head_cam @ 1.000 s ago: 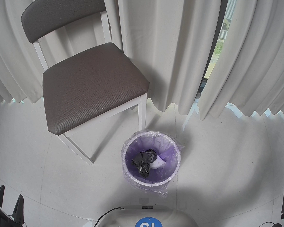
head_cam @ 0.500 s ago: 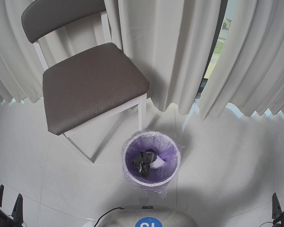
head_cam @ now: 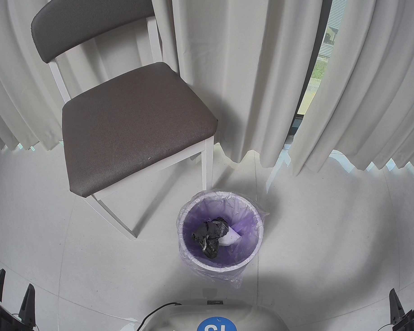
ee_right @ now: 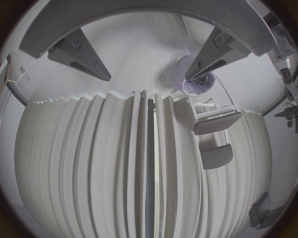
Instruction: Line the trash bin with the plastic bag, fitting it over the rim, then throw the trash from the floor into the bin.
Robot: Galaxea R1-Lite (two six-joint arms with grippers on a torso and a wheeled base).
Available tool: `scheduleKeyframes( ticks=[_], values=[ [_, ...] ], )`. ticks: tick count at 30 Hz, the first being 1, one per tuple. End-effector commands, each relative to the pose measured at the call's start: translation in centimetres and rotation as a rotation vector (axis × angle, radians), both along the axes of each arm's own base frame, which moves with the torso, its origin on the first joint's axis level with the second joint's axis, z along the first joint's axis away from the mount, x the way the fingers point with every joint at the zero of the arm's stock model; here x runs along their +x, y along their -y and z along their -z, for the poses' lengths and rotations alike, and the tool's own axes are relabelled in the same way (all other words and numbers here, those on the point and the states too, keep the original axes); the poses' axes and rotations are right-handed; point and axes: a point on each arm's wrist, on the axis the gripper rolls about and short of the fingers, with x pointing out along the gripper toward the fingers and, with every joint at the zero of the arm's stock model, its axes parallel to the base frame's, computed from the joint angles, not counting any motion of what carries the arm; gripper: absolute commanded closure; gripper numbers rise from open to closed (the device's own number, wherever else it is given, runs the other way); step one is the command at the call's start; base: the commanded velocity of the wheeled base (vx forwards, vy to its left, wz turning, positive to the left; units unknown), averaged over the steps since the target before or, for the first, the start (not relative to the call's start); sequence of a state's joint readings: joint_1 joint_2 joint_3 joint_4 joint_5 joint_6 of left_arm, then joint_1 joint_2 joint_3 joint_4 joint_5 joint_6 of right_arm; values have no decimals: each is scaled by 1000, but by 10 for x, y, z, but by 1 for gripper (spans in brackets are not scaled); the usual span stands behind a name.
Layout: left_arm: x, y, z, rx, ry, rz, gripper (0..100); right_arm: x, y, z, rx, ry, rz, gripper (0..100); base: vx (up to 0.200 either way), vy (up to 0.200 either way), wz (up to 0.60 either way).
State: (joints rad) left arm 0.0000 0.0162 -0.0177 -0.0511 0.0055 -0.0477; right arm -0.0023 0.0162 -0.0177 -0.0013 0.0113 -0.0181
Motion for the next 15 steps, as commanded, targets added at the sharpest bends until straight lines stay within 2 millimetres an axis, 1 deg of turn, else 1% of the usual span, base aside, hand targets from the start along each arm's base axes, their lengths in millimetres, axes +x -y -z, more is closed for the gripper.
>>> scheduleKeyframes(
  ticks=[1, 10, 15],
  values=[
    [0, 0, 7, 26, -19, -5, 0, 0, 0, 5, 1, -4, 0, 0, 0, 0, 0],
    [0, 0, 8, 44, -24, -7, 0, 0, 0, 5, 1, -1, 3, 0, 0, 0, 0],
    [0, 0, 8, 77, -23, 5, 0, 0, 0, 5, -34, -1, -8, 0, 0, 0, 0]
  ],
)
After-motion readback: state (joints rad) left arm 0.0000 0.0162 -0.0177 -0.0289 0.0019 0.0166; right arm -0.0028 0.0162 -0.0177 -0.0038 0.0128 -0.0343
